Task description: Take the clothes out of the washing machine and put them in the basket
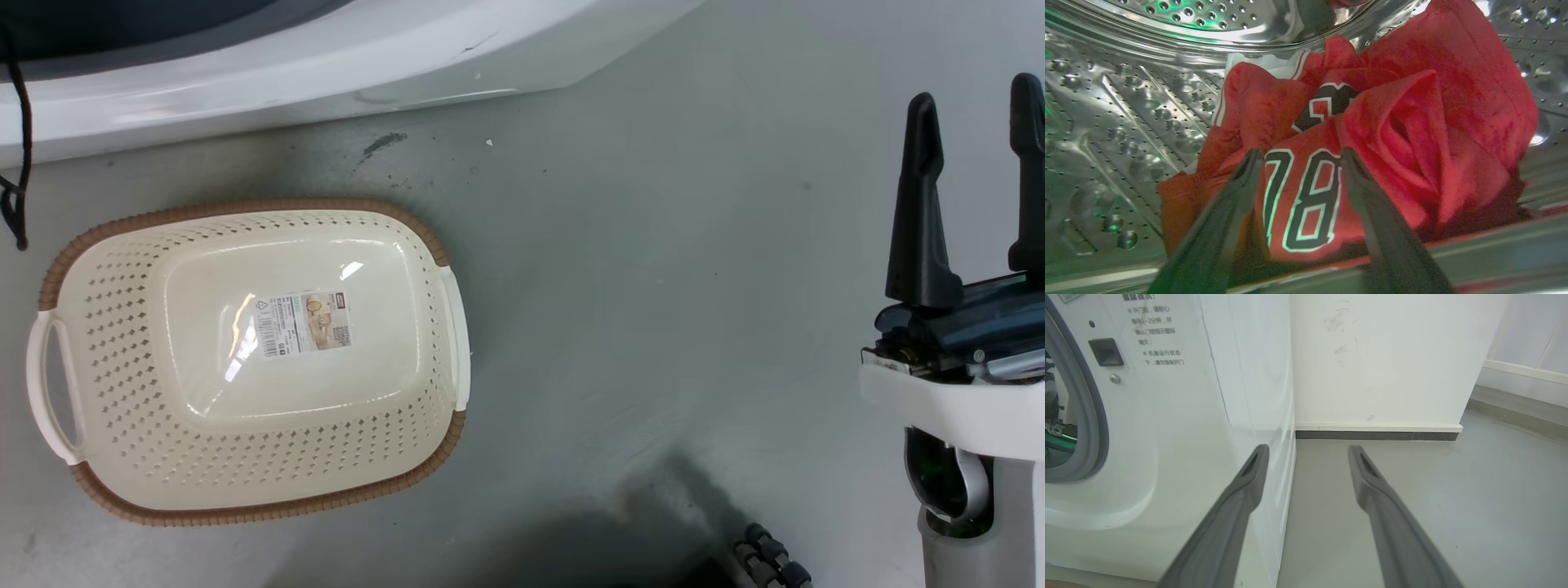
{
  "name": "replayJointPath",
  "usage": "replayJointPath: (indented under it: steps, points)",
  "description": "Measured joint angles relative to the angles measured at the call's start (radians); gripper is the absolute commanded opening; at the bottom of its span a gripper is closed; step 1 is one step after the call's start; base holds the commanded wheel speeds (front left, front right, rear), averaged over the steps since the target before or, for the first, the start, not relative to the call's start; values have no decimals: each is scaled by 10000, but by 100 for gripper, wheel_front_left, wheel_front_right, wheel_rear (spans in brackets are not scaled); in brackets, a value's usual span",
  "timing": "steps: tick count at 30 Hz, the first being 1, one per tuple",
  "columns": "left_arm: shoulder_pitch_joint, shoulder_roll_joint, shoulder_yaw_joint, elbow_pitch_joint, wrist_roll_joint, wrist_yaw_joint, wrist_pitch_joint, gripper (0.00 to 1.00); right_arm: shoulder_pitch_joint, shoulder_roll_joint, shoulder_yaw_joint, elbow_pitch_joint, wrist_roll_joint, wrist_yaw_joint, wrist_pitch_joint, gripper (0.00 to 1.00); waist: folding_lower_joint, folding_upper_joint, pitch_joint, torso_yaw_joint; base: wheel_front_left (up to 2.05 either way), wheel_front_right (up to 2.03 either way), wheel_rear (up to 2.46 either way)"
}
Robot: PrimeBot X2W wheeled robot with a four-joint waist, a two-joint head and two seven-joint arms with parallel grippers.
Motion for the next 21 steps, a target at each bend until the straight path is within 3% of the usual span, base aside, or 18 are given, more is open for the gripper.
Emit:
replayJointPath:
  steps: [10,21]
  points:
    - [-1089,240,-991,341,-842,0,2050,100,-109,0,-25,-134,163,0,0,100,0,0,479,-200,0,0,0]
    - [-1597,389,-1570,706,-1352,0,2648,100,-242,0,-79,-265,491,0,0,100,0,0,884,-391,0,0,0]
